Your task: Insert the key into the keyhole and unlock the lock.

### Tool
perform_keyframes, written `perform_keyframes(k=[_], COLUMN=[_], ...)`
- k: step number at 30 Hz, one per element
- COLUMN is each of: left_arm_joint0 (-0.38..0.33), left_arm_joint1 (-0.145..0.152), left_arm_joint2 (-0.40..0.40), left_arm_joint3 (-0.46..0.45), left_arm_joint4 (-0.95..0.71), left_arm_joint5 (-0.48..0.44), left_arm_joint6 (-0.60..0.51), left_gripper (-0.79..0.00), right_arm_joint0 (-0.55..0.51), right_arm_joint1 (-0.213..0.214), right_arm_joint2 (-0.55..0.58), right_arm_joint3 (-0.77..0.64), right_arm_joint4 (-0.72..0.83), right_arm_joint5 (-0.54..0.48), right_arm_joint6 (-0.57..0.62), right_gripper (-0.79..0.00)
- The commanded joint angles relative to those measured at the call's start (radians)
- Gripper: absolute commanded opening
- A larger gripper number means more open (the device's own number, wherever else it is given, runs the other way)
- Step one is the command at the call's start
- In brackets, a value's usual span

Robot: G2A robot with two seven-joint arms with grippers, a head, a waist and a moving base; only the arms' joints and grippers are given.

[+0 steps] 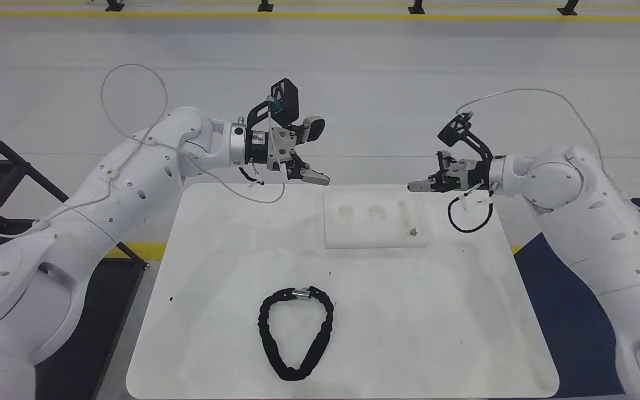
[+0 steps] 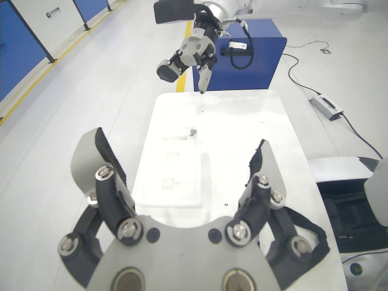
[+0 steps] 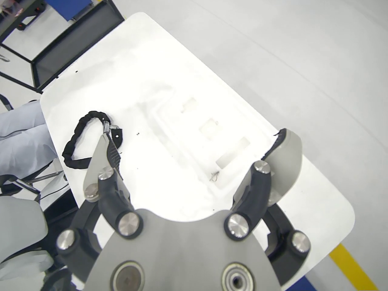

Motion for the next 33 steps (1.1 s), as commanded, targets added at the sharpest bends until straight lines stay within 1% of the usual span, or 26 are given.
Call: perform_keyframes(k=[1,6,12,13,31,33], left_arm_joint0=[0.0,0.0,0.0,0.0,0.0,0.0], left_arm_joint1=[0.0,0.0,0.0,0.0,0.0,0.0], left_arm_joint2=[0.0,0.0,0.0,0.0,0.0,0.0], left_arm_joint3=[0.0,0.0,0.0,0.0,0.0,0.0], left_arm_joint4=[0.0,0.0,0.0,0.0,0.0,0.0], left_arm_joint5=[0.0,0.0,0.0,0.0,0.0,0.0], left_arm_joint6=[0.0,0.0,0.0,0.0,0.0,0.0], left_gripper=[0.0,0.0,0.0,0.0,0.0,0.0], right_arm_joint0=[0.01,0.032,0.055,0.058,0.058,0.047], right_arm_joint1=[-0.009,-0.037,-0.078,-0.085,-0.085,-0.085], right_arm_joint2=[-0.015,-0.072,-0.134,-0.139,-0.139,-0.143], right_arm_joint3=[0.019,0.055,0.108,0.118,0.118,0.109], right_arm_joint4=[0.004,-0.024,-0.045,-0.04,-0.04,-0.058], right_arm_joint5=[0.042,0.157,0.232,0.235,0.235,0.257], right_arm_joint6=[0.03,0.107,0.137,0.133,0.133,0.123], right_gripper=[0.0,0.0,0.0,0.0,0.0,0.0])
